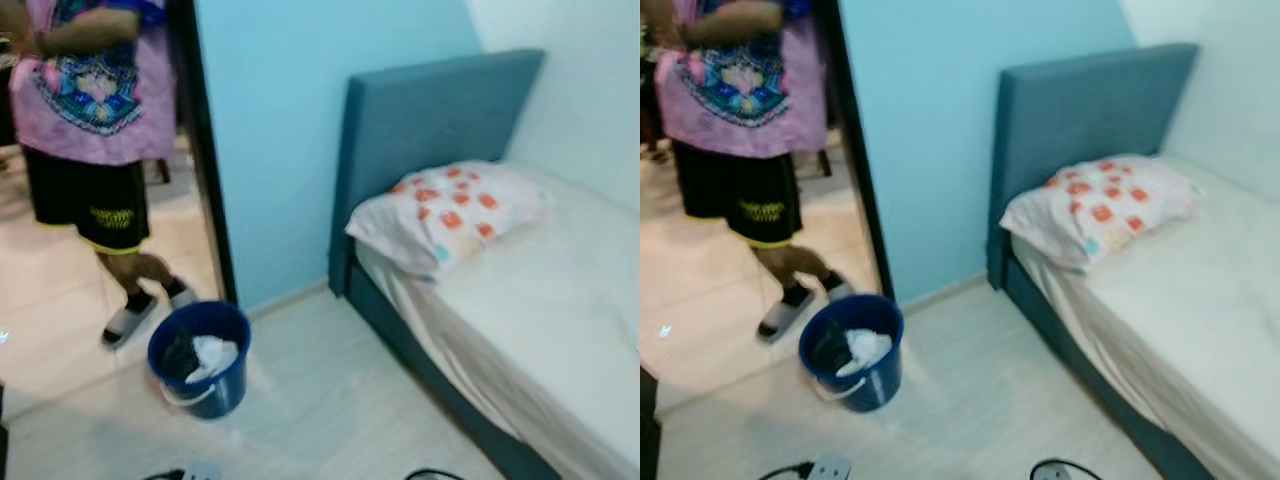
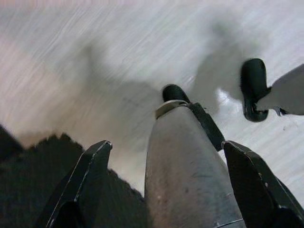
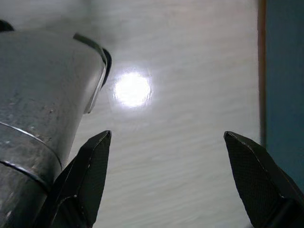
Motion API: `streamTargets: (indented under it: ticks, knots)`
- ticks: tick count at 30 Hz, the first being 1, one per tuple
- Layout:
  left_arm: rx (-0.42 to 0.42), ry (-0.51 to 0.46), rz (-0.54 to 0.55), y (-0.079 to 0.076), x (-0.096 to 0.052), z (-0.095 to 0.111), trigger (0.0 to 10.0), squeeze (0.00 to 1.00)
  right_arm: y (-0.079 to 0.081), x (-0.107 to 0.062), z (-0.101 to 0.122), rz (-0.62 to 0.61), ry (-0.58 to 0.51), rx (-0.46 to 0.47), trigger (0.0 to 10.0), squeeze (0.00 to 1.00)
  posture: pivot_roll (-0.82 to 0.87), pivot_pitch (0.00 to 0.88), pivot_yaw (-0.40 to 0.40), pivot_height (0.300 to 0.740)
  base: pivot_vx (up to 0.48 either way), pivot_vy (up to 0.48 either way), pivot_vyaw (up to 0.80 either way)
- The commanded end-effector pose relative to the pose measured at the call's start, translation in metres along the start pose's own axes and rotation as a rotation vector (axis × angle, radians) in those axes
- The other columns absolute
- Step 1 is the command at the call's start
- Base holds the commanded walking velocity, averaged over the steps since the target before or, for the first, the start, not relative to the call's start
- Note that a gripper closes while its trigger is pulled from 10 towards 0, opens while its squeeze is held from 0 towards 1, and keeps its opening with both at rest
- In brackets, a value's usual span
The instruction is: Clean up the room
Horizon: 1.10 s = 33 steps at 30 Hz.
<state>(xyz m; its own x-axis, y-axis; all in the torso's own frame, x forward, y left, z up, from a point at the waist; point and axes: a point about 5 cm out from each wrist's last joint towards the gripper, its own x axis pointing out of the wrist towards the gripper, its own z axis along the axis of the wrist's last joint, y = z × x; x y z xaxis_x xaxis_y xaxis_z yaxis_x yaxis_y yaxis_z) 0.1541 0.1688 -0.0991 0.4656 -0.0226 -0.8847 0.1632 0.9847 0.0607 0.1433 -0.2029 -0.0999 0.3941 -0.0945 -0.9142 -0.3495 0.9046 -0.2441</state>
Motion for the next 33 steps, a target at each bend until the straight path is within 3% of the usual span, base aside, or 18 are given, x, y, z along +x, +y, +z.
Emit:
streamTargets:
  ticks: [1,28,33]
  knots:
    - [0.001,-0.02,-0.009,-0.0012,0.0008,0.0064,10.0,0.0,0.0012,0.0001,-0.0001,-0.003,0.006,0.009,10.0,0.0,-0.07,0.043,-0.023,0.737,0.0,0.0,-0.74]
    - [-0.022,-0.038,-0.056,-0.004,0.001,0.0104,10.0,0.0,-0.0024,0.0,-0.0019,-0.041,0.025,0.013,10.0,0.0,-0.08,0.041,-0.019,0.737,0.0,0.0,-0.73]
    - [-0.013,-0.036,-0.058,-0.0036,0.0011,0.0109,10.0,0.0,-0.0024,-0.0001,-0.0012,-0.044,0.011,0.035,10.0,0.0,-0.08,0.043,-0.019,0.737,0.0,-0.184,-0.31]
